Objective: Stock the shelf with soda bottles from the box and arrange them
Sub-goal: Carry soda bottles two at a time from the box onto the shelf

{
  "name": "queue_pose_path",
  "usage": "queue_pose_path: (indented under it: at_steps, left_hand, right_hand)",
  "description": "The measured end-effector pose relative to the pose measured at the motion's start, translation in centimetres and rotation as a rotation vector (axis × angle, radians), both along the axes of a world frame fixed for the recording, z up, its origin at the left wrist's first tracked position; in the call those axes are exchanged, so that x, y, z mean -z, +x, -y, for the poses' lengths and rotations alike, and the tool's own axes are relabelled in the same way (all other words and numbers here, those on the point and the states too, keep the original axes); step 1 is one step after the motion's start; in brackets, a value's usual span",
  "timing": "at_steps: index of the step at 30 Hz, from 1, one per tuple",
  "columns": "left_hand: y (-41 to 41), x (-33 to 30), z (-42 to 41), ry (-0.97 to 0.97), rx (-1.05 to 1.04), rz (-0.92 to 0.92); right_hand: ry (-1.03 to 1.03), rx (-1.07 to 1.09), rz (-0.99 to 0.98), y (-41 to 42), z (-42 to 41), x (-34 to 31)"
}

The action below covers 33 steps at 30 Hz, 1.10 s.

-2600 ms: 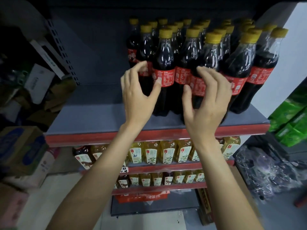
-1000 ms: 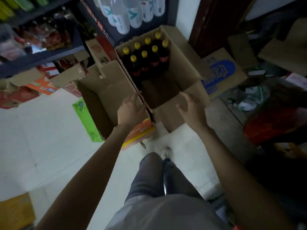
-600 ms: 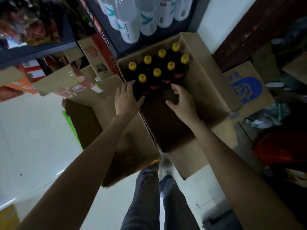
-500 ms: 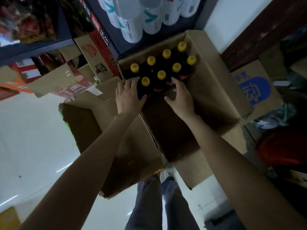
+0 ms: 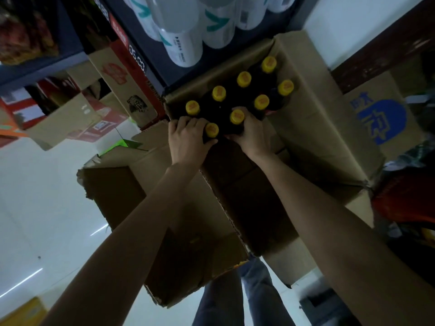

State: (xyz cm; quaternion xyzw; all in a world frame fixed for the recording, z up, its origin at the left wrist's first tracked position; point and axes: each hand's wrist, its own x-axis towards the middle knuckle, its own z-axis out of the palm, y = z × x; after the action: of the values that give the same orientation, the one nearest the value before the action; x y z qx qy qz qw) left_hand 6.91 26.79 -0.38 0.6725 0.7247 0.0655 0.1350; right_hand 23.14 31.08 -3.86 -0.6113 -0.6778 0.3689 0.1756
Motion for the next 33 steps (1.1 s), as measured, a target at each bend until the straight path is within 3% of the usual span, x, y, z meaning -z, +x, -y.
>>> queue_pose_path:
  at_steps: [7,10,14,17,23,28,33]
  left_hand:
    - [-0.8,-2.5,2.2,0.120,0.100,0.127]
    - [0.2,-6.6,4.2,0.253,0.094,0.361]
    - [3.8,-12.0,6.7,0.280,0.047,0.676]
    - [7.2,-14.5,8.7,0.232,0.142,0.819]
    - [12.9,-17.2,12.5,0.098,0.490,0.963]
    - [18.9,-18.2,18.1,-0.096,0.820,0.967]
    - [23.6,-19.0,27.7,-0.217,0.968,0.979]
  right_hand:
    - [0.166,0.037,-0.112,2.0,4.3,-3.6]
    - [0.245,0.190,-0.124,3.3,7.2,-8.0]
    - [0.375,0.433,-0.102,5.7,11.6,-14.0]
    - [0.472,0.553,-0.094,8.1,15.6,-17.0]
    - [0.415,0.836,-0.193,12.7,25.6,-21.4]
    - [0.422,1.149,-0.309,15.8,37.2,-22.8]
    - [0.437,1.419,-0.226,15.7,51.2,-23.1]
